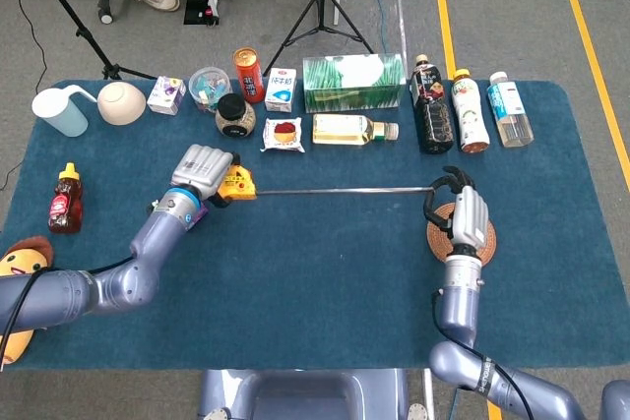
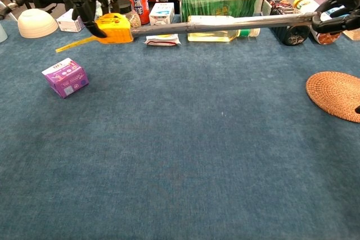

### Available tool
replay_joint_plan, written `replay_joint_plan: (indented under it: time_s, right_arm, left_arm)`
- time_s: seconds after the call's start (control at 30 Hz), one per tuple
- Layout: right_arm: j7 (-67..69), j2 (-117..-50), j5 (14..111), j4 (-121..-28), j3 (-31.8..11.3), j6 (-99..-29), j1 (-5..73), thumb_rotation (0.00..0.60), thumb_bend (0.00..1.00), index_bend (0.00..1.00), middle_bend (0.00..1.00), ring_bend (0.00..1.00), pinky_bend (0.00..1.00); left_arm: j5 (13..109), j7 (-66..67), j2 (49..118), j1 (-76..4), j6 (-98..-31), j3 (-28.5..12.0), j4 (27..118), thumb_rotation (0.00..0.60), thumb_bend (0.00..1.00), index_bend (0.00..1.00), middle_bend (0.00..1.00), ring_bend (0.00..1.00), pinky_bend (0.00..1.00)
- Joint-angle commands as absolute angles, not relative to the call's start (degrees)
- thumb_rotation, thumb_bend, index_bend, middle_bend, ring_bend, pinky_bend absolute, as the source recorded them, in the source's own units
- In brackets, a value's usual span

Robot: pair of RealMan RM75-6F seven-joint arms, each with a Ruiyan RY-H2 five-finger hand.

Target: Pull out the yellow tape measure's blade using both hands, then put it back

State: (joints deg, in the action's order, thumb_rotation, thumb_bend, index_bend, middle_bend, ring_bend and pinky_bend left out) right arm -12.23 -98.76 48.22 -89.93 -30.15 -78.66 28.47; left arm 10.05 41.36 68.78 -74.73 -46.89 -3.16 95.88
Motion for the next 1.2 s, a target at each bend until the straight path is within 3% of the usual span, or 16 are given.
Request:
replay_joint_plan:
  time_s: [0.03, 0.57, 1.2]
  right_arm:
    - [-11.8, -98.31, 47.94, -89.79, -30.19, -78.59, 28.09, 0.592, 0.69, 0.65, 0.23, 0.18, 0.28]
    - [-10.5, -96.85, 47.51, -89.75, -29.99, -78.9, 27.13, 0.593, 0.69, 0.65, 0.23, 0.18, 0.28]
    - [-11.35, -98.35, 49.21, -92.2, -28.66, -79.57, 28.68, 0.6, 0.7, 0.65, 0.23, 0.18, 0.28]
  left_arm:
    - [11.1, 40.46, 67.2, -73.54, -46.27, -2.09, 96.4, 0.6, 0.35, 0.56, 0.43, 0.37, 0.49]
    - [14.96, 36.9, 63.11, -70.65, -44.1, -0.12, 96.59, 0.6, 0.35, 0.56, 0.43, 0.37, 0.49]
    - [12.49, 35.98, 67.5, -73.9, -43.97, -1.95, 94.86, 0.6, 0.35, 0.56, 0.43, 0.37, 0.49]
